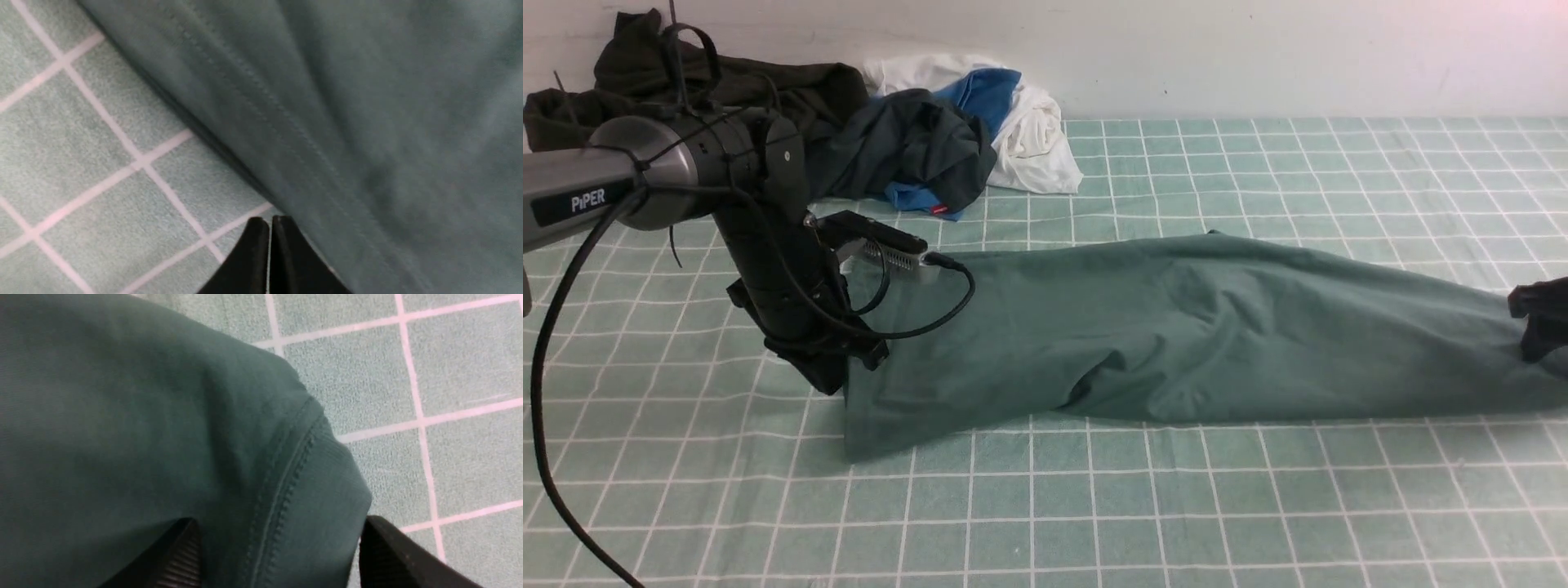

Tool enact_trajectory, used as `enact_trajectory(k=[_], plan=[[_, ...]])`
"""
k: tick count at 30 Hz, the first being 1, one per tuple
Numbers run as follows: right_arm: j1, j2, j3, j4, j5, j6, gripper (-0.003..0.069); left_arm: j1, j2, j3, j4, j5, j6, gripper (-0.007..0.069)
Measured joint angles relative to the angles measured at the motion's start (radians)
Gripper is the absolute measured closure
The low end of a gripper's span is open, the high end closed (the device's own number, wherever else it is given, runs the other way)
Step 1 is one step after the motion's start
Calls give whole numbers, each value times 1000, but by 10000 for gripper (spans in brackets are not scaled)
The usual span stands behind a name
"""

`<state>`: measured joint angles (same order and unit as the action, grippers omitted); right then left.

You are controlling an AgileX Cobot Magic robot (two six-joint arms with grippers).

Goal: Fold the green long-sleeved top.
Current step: Use the right arm to clamp the right edge of the fabric, then use the right arm to drag the right edge of the fabric to the left and folds it over the left edge

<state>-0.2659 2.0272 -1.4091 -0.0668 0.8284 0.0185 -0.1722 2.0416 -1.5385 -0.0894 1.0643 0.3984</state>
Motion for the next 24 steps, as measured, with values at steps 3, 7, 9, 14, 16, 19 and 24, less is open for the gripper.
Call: enact_trajectory(k=[3, 7, 9, 14, 16, 19, 24], plan=[[-4, 27, 0, -16, -10, 36, 176, -18, -36, 0, -2, 5, 0, 628], [-5, 44, -3, 0, -15, 44, 180, -55, -88, 0, -14, 13, 0, 628], [-5, 44, -5, 22, -17, 14, 210, -80, -95, 0, -38, 34, 0, 628], [1, 44, -5, 61, -17, -50, 362, -141, -68, 0, -61, 59, 13, 628], [6, 44, -5, 67, -17, -63, 468, -158, -36, 0, -60, 63, 26, 628], [12, 33, -4, 42, -14, -67, 612, -160, 25, 0, -48, 87, 34, 628], [15, -19, 1, -68, 1, -42, 648, -143, 67, -6, 7, 136, 36, 628]])
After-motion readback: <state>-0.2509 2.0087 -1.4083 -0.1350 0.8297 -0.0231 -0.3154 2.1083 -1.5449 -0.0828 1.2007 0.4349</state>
